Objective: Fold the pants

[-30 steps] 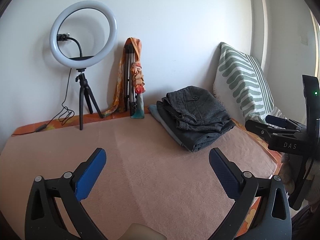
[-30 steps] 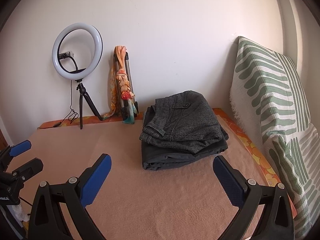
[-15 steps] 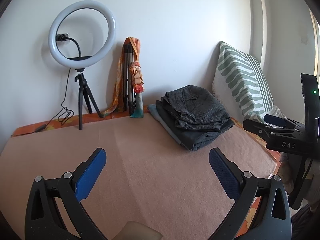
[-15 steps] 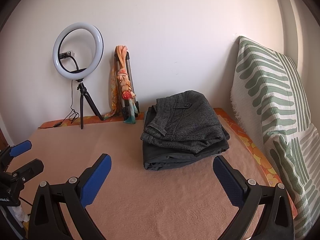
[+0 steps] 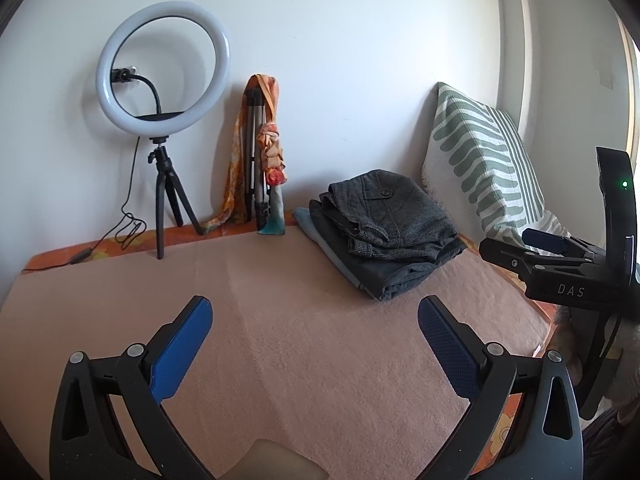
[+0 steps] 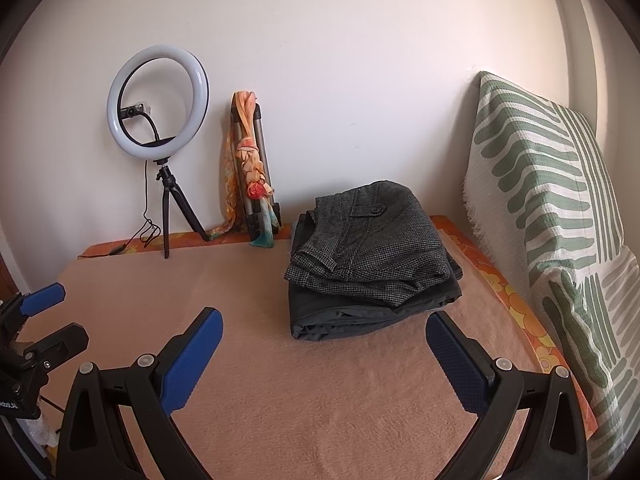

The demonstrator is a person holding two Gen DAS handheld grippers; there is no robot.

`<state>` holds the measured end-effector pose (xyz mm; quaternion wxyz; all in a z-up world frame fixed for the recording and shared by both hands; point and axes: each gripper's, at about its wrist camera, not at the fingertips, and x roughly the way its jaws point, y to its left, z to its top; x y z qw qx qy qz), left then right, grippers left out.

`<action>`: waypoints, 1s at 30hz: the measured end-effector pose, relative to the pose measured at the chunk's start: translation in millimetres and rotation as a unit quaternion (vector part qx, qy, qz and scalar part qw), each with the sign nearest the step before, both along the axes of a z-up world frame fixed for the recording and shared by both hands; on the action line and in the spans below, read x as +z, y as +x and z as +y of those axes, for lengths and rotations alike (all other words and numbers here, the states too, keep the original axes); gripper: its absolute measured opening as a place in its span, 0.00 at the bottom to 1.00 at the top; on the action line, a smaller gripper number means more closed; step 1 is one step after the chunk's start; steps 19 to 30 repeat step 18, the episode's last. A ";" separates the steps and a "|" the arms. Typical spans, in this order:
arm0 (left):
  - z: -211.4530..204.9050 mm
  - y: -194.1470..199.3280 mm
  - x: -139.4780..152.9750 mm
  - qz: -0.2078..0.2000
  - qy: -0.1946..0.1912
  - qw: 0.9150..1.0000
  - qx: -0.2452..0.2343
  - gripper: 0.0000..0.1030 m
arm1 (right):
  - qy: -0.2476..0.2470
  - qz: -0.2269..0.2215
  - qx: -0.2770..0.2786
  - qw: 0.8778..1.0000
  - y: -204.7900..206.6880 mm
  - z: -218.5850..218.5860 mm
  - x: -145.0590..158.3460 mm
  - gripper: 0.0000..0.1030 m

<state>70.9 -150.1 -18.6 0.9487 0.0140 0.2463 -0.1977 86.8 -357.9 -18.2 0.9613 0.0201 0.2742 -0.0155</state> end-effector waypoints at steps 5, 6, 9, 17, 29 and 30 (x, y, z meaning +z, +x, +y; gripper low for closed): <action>3.4 1.7 -0.2 0.003 0.000 1.000 0.008 0.99 | 0.000 0.000 0.002 1.000 1.0 3.5 0.2 1.00; 4.6 2.7 -0.8 0.007 -0.002 1.000 0.007 0.99 | 0.000 0.000 0.003 1.000 1.4 4.2 0.2 1.00; 6.3 3.5 -2.5 0.010 -0.002 1.000 0.008 0.99 | -0.001 0.002 0.004 1.000 1.6 7.2 0.0 1.00; 13.8 1.7 -2.0 0.008 0.004 1.000 0.011 0.99 | 0.003 0.002 0.008 1.000 4.4 12.7 0.6 1.00; 16.4 1.9 -2.0 0.007 0.006 1.000 0.013 0.99 | 0.006 0.002 0.009 1.000 4.8 14.0 0.9 1.00; 16.4 1.9 -2.0 0.007 0.006 1.000 0.013 0.99 | 0.006 0.002 0.009 1.000 4.8 14.0 0.9 1.00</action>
